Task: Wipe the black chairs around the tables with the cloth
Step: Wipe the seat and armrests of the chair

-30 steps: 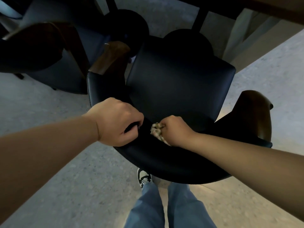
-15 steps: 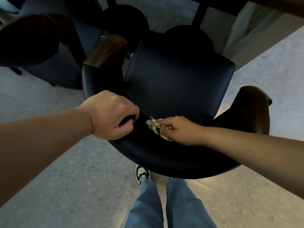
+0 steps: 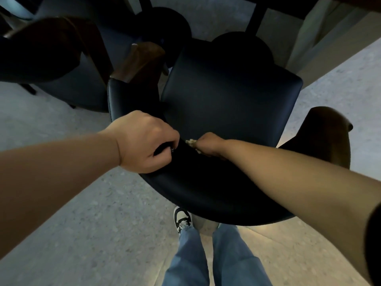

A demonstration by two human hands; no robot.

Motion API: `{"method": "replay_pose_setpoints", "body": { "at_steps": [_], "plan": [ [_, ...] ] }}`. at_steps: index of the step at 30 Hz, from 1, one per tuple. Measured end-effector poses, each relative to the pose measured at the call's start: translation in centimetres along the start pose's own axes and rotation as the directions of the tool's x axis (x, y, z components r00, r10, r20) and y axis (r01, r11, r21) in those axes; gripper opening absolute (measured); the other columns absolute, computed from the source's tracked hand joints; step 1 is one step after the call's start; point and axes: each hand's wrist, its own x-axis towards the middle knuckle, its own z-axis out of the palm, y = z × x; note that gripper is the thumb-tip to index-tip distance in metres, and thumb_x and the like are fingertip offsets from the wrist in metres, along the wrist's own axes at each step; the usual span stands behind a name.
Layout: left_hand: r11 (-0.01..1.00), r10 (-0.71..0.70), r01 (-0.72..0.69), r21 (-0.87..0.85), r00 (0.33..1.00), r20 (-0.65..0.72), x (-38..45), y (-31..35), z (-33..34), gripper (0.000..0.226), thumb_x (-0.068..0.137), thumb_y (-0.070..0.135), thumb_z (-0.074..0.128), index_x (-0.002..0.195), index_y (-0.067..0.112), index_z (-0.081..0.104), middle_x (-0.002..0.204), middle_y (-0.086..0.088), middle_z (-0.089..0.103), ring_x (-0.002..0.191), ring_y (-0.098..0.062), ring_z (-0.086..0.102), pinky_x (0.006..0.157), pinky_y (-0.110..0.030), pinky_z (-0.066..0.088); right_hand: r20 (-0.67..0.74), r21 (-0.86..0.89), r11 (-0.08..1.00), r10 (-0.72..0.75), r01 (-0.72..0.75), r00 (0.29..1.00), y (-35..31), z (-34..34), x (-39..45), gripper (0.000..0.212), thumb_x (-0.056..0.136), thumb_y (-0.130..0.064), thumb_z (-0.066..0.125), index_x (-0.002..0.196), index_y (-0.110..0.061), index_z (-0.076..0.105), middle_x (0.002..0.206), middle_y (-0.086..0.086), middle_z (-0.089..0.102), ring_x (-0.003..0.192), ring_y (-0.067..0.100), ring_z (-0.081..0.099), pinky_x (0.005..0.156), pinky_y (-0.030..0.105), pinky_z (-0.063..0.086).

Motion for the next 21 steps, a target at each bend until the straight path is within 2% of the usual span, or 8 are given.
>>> {"method": "replay_pose_setpoints", "body": {
  "at_steps": [5, 7, 9, 12, 14, 17, 18, 21],
  "plan": [
    [1.000, 0.004, -0.005, -0.010, 1.000, -0.008, 0.0, 0.1, -0.2, 0.045, 0.080, 0.043, 0.030, 0.091, 0.024, 0.070, 0.081, 0.006, 0.068, 0.074, -0.018, 0.065, 0.066, -0.037, 0.052, -0.151, 0.077, 0.983, -0.155, 0.168, 0.976, -0.7, -0.3, -0.6, 0.017, 0.090, -0.023, 0.059, 0.083, -0.016, 0.073, 0.060, -0.005, 0.055, 0.050, 0.005, 0.047, 0.041, 0.012, 0.036],
    [1.000, 0.002, -0.002, -0.015, 1.000, -0.012, 0.0, 0.1, -0.2, 0.045, 0.079, 0.043, 0.030, 0.087, 0.023, 0.070, 0.080, 0.005, 0.068, 0.072, -0.018, 0.064, 0.066, -0.037, 0.052, -0.216, 0.216, 0.949, -0.182, 0.229, 0.959, -3.1, 0.1, -0.5, 0.019, 0.091, -0.021, 0.058, 0.079, -0.016, 0.072, 0.060, -0.005, 0.055, 0.050, 0.004, 0.046, 0.045, 0.017, 0.037],
    [1.000, -0.007, 0.007, -0.016, 1.000, -0.011, 0.0, 0.1, -0.2, 0.046, 0.078, 0.043, 0.030, 0.085, 0.022, 0.070, 0.078, 0.006, 0.067, 0.071, -0.018, 0.063, 0.066, -0.037, 0.051, -0.275, 0.324, 0.904, -0.193, 0.280, 0.942, -6.2, 0.6, 0.1, 0.031, 0.092, -0.023, 0.056, 0.062, -0.018, 0.063, 0.059, -0.005, 0.054, 0.053, 0.007, 0.046, 0.051, 0.024, 0.037],
    [1.000, -0.007, 0.007, -0.001, 1.000, -0.019, 0.0, 0.2, 0.0, 0.043, 0.077, 0.042, 0.032, 0.082, 0.022, 0.070, 0.074, 0.005, 0.067, 0.067, -0.019, 0.063, 0.063, -0.036, 0.051, -0.330, 0.360, 0.863, -0.238, 0.355, 0.913, -9.2, 1.0, 0.7, 0.036, 0.092, -0.019, 0.056, 0.056, -0.020, 0.055, 0.061, -0.005, 0.054, 0.066, 0.013, 0.053, 0.051, 0.024, 0.035],
    [1.000, -0.002, 0.002, -0.008, 1.000, -0.022, 0.0, 0.3, -0.1, 0.041, 0.077, 0.041, 0.034, 0.082, 0.022, 0.070, 0.075, 0.004, 0.067, 0.067, -0.020, 0.063, 0.063, -0.036, 0.051, -0.302, 0.243, 0.888, -0.313, 0.391, 0.900, -8.6, 1.0, 0.6, 0.031, 0.089, -0.016, 0.058, 0.059, -0.022, 0.055, 0.064, -0.006, 0.055, 0.075, 0.011, 0.054, 0.052, 0.023, 0.035],
    [1.000, -0.002, 0.002, -0.012, 1.000, -0.024, 0.0, 0.2, -0.1, 0.043, 0.079, 0.042, 0.033, 0.085, 0.022, 0.070, 0.078, 0.004, 0.068, 0.070, -0.020, 0.064, 0.065, -0.037, 0.052, -0.143, -0.071, 0.929, -0.369, 0.362, 0.918, -5.1, 0.8, -0.8, 0.020, 0.086, -0.011, 0.059, 0.068, -0.018, 0.063, 0.078, 0.003, 0.060, 0.080, 0.014, 0.055, 0.063, 0.022, 0.037],
    [1.000, -0.003, 0.002, -0.015, 1.000, -0.026, -0.1, 0.1, -0.1, 0.044, 0.079, 0.043, 0.031, 0.086, 0.023, 0.070, 0.078, 0.005, 0.068, 0.071, -0.019, 0.065, 0.065, -0.037, 0.052, -0.081, -0.180, 0.925, -0.354, 0.336, 0.932, -3.5, 0.4, -1.6, 0.014, 0.085, -0.010, 0.057, 0.079, -0.015, 0.069, 0.083, 0.004, 0.061, 0.081, 0.016, 0.056, 0.064, 0.022, 0.037],
    [1.000, -0.001, 0.000, -0.024, 1.000, -0.028, -0.1, 0.1, 0.1, 0.045, 0.080, 0.043, 0.030, 0.085, 0.023, 0.070, 0.079, 0.006, 0.068, 0.073, -0.017, 0.065, 0.067, -0.037, 0.052, 0.081, -0.450, 0.856, -0.244, 0.254, 0.966, 1.7, -2.7, -5.0, 0.028, 0.082, -0.007, 0.055, 0.102, -0.016, 0.072, 0.091, 0.006, 0.068, 0.089, 0.018, 0.063, 0.068, 0.022, 0.042]
  ]
}}
